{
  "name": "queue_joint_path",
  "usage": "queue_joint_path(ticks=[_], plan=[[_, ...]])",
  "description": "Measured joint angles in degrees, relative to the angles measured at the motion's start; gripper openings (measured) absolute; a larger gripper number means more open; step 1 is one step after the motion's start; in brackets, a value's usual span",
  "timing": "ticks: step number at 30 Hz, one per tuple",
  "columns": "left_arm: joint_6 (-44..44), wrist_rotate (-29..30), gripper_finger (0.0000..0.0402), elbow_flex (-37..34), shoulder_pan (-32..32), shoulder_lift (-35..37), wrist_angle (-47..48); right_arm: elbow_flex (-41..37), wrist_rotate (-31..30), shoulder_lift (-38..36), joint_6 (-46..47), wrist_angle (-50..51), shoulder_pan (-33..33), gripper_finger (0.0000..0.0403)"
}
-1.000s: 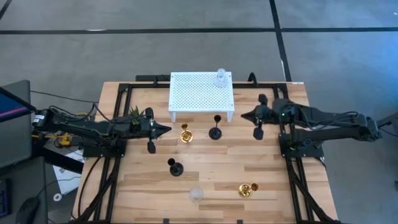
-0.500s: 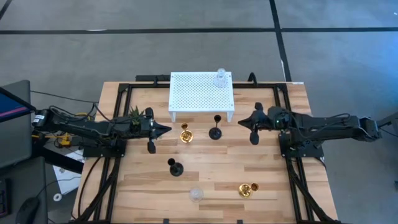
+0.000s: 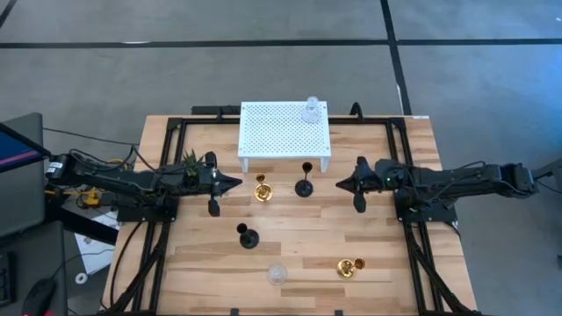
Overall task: Pick & Place candle stick holders
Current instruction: Put the top black metal candle stand on the shelf
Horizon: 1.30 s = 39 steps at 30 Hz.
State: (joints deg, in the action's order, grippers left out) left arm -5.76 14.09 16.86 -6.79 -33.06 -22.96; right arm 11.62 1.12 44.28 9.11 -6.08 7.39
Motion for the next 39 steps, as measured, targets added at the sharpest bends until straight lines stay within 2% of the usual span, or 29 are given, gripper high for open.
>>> queue_joint_path(ticks=[6, 13, 21, 30, 39], plan=[[0.0, 0.0, 0.0008, 0.0, 0.02, 0.0, 0.0, -0.18, 0.37, 5.96, -0.01, -1.6, -0.03, 0.0], [0.0, 0.0, 0.0008, 0.0, 0.0, 0.0, 0.0, -0.18, 0.27, 14.9, -0.07, -13.38, -0.03, 0.0], [0.0, 0.0, 0.0008, 0.0, 0.0, 0.0, 0.0, -0.18, 0.16, 22.51, -0.6, -19.32, -0.03, 0.0], [0.0, 0.0, 0.0008, 0.0, 0.0, 0.0, 0.0, -0.16, 0.13, 32.53, -2.28, -35.09, 0.12, 0.0], [0.0, 0.0, 0.0008, 0.0, 0.01, 0.0, 0.0, -0.12, 0.19, 41.87, -3.5, -43.21, 0.13, 0.0]])
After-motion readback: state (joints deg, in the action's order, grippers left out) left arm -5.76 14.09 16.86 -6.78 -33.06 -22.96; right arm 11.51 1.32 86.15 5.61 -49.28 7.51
